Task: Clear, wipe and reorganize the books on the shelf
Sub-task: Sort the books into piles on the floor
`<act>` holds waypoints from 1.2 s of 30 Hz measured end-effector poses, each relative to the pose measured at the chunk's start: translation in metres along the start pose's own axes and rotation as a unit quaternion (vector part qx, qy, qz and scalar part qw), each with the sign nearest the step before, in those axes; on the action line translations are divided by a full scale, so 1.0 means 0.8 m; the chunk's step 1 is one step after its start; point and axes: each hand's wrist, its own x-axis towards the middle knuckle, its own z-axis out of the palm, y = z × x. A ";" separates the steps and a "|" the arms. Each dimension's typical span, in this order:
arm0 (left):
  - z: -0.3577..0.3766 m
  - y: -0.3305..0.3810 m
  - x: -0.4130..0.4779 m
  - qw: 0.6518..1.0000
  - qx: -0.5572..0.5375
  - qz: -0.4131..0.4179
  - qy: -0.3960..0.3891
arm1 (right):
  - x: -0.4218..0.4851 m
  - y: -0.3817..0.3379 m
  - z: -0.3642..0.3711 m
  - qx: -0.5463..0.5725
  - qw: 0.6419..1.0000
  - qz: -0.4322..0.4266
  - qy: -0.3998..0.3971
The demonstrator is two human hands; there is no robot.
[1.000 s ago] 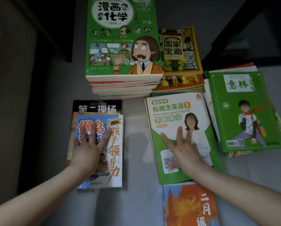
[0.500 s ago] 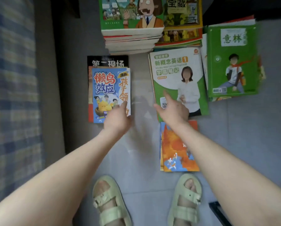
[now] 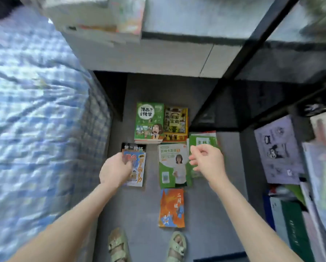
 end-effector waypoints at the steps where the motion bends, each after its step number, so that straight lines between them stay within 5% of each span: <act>1: -0.024 0.014 -0.011 1.000 -0.017 0.009 0.013 | -0.013 -0.028 -0.018 0.012 1.000 -0.015 -0.003; 12: -0.284 0.165 -0.019 0.940 -0.209 0.106 0.248 | -0.051 -0.293 -0.099 0.048 0.987 -0.155 0.023; 17: -0.372 0.205 0.044 0.901 -0.093 0.243 0.347 | -0.002 -0.365 -0.078 0.046 0.990 -0.128 0.048; 24: -0.376 0.332 0.120 0.872 0.058 0.451 0.181 | 0.101 -0.443 -0.083 0.313 0.944 0.019 0.106; 31: -0.287 0.429 0.238 0.873 0.206 0.428 0.109 | 0.230 -0.468 -0.139 0.505 0.855 0.087 0.083; 36: -0.245 0.439 0.301 0.882 0.193 0.409 0.134 | 0.307 -0.481 -0.181 0.461 0.880 0.064 0.094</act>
